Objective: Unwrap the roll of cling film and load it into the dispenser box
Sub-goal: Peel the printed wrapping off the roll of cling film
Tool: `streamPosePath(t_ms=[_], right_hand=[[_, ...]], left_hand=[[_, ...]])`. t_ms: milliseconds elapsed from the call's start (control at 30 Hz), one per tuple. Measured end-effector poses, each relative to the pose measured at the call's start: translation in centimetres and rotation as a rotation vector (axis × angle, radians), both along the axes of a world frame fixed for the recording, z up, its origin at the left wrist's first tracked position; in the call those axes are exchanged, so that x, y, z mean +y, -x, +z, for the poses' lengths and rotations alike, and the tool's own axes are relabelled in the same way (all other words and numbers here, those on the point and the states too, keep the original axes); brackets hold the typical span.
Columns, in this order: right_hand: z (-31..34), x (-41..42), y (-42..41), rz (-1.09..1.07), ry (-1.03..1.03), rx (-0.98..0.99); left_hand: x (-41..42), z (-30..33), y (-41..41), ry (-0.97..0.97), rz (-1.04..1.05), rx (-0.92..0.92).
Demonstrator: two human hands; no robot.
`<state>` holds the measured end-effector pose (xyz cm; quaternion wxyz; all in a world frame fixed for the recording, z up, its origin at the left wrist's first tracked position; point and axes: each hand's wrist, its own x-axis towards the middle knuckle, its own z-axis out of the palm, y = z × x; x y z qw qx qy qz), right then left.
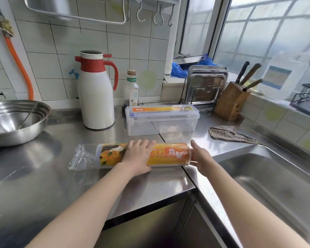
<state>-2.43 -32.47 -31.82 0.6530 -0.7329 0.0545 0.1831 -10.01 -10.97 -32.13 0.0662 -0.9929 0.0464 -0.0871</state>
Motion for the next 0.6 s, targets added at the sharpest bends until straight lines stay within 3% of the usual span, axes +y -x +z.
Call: streamPosePath(t_ms=[233,500,600], right_hand=[[-1.5,-0.4,-1.2,0.218,-0.059,0.091],[-1.8,-0.1,-1.4,0.203,-0.097,0.086],[-1.4,0.5,-1.5,0.094,-0.084,0.112]], left_hand=[[0.3,-0.8,-0.5,0.026,-0.007,-0.071],[0.2,-0.8,-0.3,0.031,-0.008,-0.087],[0.1,-0.9,-0.2,0.033,-0.002,-0.096]])
